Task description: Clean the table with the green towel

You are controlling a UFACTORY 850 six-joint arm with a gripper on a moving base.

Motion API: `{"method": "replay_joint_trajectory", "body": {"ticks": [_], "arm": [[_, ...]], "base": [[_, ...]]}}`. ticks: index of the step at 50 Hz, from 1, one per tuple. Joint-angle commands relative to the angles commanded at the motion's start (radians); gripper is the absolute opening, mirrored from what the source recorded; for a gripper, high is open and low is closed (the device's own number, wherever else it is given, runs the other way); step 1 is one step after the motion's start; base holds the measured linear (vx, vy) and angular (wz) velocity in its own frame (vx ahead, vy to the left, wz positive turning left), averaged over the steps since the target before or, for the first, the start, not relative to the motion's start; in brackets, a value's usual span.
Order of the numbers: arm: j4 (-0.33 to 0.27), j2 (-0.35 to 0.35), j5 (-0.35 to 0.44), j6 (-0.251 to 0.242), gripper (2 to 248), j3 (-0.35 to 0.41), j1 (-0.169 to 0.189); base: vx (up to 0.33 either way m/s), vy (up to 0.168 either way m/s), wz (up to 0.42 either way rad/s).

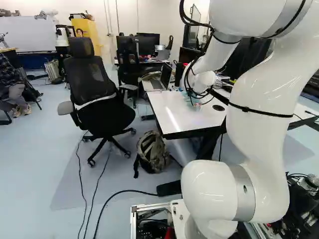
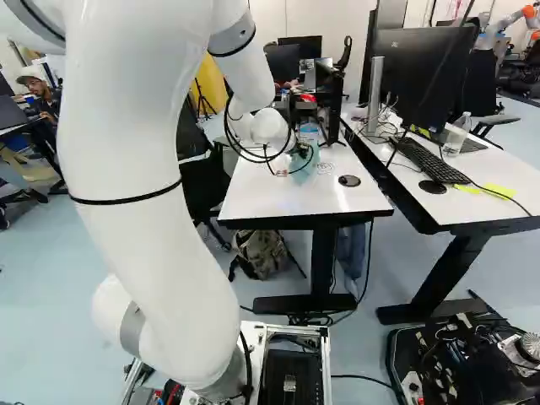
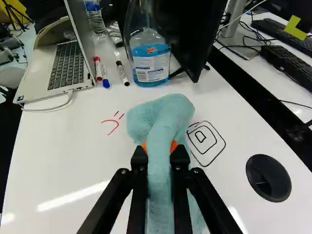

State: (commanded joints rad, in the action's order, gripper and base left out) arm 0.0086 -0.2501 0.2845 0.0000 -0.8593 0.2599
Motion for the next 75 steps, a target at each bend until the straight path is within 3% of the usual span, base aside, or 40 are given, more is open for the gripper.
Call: {"method": "replay_joint_trajectory", "body": {"ticks": [19,35,75], "arm": [[0.0,-0.006,-0.059,0.0,53,-0.007,0.015],[0.0,-0.013,-0.061,0.0,53,-0.015,0.031],[0.0,-0.013,-0.1,0.0,53,-0.015,0.031]], "base": [[0.0,0.0,0.0],[0.0,0.0,0.0],[0.0,0.0,0.0]]}}
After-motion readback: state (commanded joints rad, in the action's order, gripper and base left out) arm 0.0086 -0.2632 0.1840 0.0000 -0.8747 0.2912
